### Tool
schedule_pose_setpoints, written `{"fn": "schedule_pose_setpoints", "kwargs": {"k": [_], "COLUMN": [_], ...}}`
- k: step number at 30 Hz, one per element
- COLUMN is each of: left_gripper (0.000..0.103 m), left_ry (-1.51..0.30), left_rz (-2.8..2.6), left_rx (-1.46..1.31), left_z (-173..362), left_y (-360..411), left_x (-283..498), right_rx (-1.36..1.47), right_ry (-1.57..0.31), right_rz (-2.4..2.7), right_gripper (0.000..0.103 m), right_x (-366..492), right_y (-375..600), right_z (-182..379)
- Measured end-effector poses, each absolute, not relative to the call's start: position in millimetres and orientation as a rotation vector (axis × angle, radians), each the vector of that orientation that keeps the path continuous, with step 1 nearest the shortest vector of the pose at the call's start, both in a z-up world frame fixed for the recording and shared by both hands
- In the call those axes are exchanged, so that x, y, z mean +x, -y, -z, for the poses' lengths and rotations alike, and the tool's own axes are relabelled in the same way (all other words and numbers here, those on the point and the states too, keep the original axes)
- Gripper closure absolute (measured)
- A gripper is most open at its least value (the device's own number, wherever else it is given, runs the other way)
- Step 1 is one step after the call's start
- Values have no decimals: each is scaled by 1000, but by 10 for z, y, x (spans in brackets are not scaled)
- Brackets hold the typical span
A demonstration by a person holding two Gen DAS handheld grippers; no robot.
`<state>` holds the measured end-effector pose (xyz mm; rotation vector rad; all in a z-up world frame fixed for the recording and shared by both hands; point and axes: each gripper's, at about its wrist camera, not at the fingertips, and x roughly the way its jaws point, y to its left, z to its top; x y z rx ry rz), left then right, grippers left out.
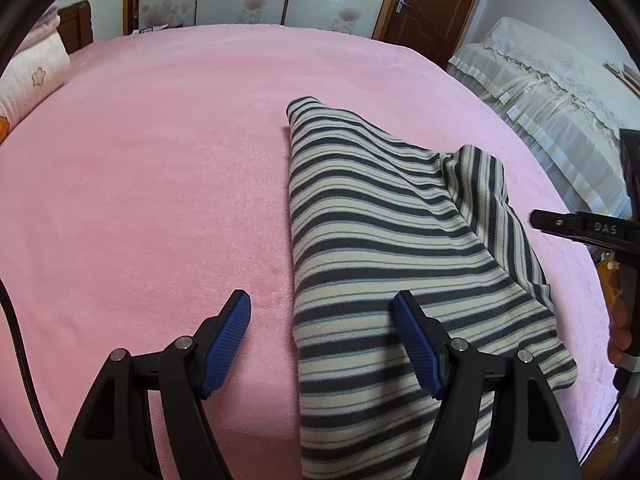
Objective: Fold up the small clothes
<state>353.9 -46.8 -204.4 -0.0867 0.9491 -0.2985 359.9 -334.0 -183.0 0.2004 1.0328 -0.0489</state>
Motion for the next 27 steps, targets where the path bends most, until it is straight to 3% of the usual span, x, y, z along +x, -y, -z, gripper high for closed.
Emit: {"fn": "schedule_pose_setpoints", "kwargs": {"k": [6,8,13,17,21,27], "left_gripper": [31,31,31,31,31,31], "left_ry": [-924,-902,-815,-795,-890,-919], "left_rz": [287,297,356,394,298,285], "left_rx": [-47,-24,33,96,224,202], "left_z": [1946,1887,1697,1728,2026,2148], "left_y": [578,637,893,1153,1306,1195], "left_x": [3594,3651,3972,4311,4634,4715], "right_rx": [241,229,209,179,206,291], "right_ry": [-954,-935,-968,-987,-1012,-1048], "right_rz": [-74,-145,-275,-253,-85,36], "right_gripper": [73,85,95,96,97,97], "right_x": [3517,3572,3885,4064,4222,4097], "right_y": [3327,3204,2837,2777,3065,3511], "right_z": [1729,1715,1849,1967,2159,2401]}}
